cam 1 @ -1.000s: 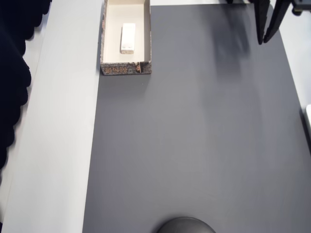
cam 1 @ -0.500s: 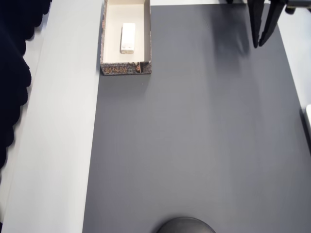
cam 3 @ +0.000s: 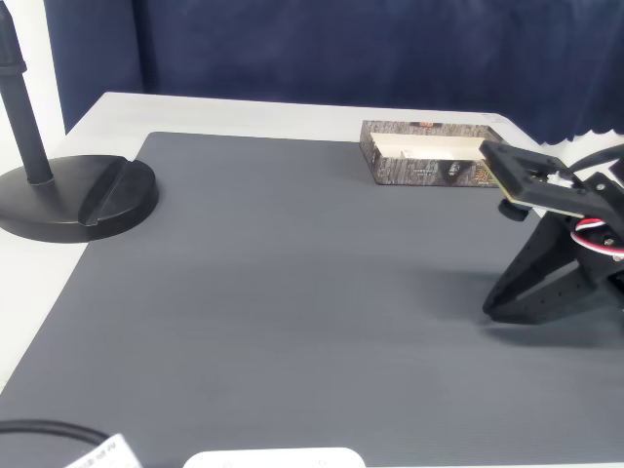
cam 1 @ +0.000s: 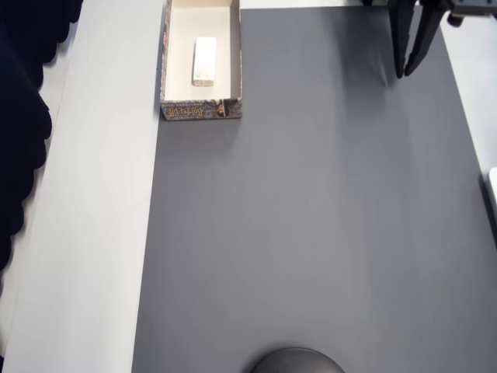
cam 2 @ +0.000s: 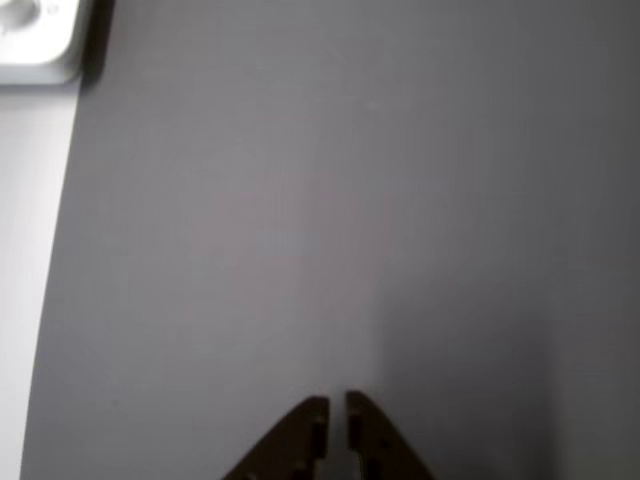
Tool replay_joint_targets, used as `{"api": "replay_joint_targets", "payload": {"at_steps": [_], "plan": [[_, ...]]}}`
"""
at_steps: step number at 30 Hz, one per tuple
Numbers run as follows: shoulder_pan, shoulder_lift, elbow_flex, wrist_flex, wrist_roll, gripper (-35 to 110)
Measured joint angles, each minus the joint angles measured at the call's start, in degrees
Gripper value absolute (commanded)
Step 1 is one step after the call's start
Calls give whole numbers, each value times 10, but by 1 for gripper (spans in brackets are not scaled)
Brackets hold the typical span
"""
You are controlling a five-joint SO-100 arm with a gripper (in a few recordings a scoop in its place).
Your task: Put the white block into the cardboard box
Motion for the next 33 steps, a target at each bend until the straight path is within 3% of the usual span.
{"api": "replay_joint_targets", "payload": {"at_steps": [33], "plan": [[-19, 30, 7, 36, -11, -2]]}}
